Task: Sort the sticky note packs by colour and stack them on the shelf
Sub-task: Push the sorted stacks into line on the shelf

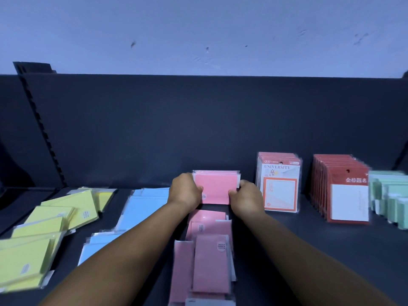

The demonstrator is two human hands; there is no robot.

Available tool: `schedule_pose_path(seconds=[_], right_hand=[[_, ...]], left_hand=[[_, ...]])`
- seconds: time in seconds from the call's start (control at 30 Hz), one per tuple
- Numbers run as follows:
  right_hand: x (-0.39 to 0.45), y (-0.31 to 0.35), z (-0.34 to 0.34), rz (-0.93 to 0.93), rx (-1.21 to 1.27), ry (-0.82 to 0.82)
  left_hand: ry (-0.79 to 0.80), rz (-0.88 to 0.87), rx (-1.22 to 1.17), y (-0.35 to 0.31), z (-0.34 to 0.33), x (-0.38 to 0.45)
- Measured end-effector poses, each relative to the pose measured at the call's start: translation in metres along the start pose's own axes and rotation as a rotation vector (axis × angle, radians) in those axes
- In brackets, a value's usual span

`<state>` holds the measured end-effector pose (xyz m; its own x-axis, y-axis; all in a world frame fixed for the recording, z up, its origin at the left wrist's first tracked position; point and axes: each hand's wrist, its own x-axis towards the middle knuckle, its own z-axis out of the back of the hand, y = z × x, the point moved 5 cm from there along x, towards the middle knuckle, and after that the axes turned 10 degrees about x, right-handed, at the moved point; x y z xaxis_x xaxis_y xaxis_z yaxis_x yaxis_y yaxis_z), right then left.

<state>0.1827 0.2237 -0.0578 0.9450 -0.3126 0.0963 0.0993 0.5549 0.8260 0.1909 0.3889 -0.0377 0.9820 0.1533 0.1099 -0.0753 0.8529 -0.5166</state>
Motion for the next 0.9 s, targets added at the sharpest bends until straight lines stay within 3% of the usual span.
schedule_pose_path(seconds=[0.23,0.43,0.73,0.9], right_hand=[[0.008,0.005,-0.006,-0.015,-0.054,-0.025],[0.009,0.007,-0.007,-0.025,-0.130,0.035],[-0.007,0.017,-0.003,-0.088,-0.101,0.132],[-0.032,0.028,0.011,-0.014,-0.139,0.240]], left_hand=[[-0.003,0.006,0.064,-0.007,-0.006,0.014],[0.096,-0.010,0.195,-0.014,-0.009,0.016],[0.175,0.008,0.167,-0.011,0.001,0.007],[0.255,-0.087,0.235,-0.016,0.022,-0.021]])
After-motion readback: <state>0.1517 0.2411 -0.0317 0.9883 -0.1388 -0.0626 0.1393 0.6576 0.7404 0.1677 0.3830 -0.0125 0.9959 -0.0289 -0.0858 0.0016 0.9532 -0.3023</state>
